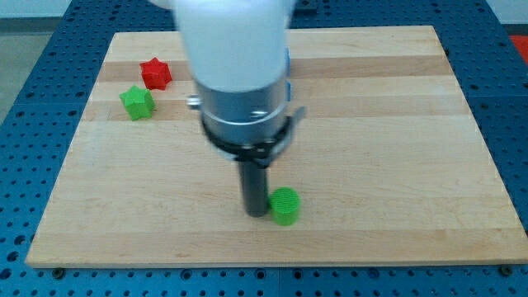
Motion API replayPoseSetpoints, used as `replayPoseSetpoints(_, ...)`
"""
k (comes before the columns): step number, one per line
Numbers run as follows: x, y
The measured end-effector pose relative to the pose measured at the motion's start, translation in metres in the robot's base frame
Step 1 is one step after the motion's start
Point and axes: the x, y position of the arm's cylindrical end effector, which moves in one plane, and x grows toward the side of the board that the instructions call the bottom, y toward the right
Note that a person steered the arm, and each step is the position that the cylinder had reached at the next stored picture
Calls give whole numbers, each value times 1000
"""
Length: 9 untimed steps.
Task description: Place the green star diagonally to the heart
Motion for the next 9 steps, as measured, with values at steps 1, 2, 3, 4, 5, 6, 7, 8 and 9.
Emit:
replayPoseSetpoints(1,9,2)
replayPoseSetpoints(2,4,-74)
replayPoseSetpoints(3,-77,-73)
replayPoseSetpoints(4,-149,-69)
replayPoseSetpoints(5,-203,-77)
replayPoseSetpoints(6,-210,-127)
replayPoseSetpoints(7,-210,-188)
replayPoseSetpoints(8,-210,-219)
replayPoseSetpoints(9,-192,-212)
